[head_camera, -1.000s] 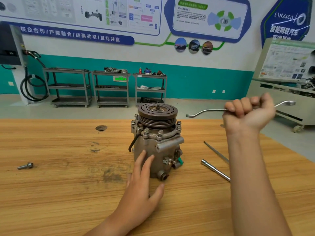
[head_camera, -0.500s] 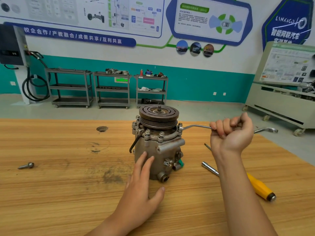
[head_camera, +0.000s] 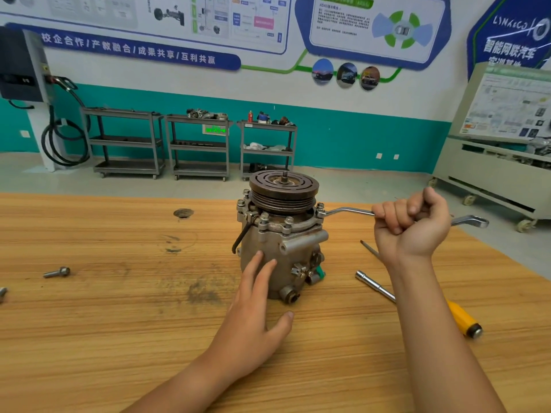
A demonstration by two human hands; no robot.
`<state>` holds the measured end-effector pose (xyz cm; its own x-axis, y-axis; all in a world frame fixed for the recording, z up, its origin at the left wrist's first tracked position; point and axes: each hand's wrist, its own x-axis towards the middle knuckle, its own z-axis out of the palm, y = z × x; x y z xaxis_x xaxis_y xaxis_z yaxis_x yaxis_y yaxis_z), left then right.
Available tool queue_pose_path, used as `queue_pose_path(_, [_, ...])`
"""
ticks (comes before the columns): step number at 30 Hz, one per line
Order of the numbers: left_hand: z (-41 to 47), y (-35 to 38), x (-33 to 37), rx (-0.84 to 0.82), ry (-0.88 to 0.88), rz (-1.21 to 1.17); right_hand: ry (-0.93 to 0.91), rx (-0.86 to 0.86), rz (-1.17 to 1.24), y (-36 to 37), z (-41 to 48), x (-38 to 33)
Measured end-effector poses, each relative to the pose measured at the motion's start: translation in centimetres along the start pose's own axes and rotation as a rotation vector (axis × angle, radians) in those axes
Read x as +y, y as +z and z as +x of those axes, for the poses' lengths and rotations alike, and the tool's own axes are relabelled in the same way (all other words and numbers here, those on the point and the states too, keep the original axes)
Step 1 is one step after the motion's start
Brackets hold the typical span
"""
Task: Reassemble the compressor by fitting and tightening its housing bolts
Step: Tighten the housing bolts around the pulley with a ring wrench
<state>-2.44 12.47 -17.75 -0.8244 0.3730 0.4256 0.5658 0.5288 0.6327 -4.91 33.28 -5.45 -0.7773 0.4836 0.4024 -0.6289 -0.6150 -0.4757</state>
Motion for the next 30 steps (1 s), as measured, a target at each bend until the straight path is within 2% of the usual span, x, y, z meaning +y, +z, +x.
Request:
queue_pose_path(4, [0.0, 0.0, 0.0, -0.014, -0.003, -0.001, 0.021, 0.037, 0.008, -0.2, 0.1, 0.1])
queue_pose_path(9, [0.0, 0.0, 0.0, -0.010, -0.009, -0.014, -0.212, 0.044, -0.161, 0.8, -3.3, 1.4])
queue_pose_path(14, [-0.1, 0.0, 0.3, -0.007, -0.007, -0.015, -0.638, -0.132, -0.674, 2.9, -7.8, 6.1])
queue_pose_path(18, [0.0, -0.2, 0.3, 0.025, 0.044, -0.091, -0.868, -0.174, -0.879, 5.3, -8.8, 9.1])
queue_pose_path(20, [0.0, -0.1, 0.5, 0.057, 0.023, -0.146, -0.909, -0.195, -1.062, 6.2, -8.8, 10.9])
queue_pose_path(24, [0.0, 0.3, 0.4, 0.067, 0.001, -0.061, -0.829, -0.224, -1.329, 8.2, -8.7, 12.0])
queue_pose_path(26, [0.2, 0.6, 0.3, 0.031, -0.009, -0.004, -0.810, -0.238, -1.198, 8.6, -8.1, 9.8])
queue_pose_path(30, [0.0, 0.5, 0.2, -0.007, -0.021, 0.034, -0.450, -0.108, -0.388, 9.8, -5.8, 0.6])
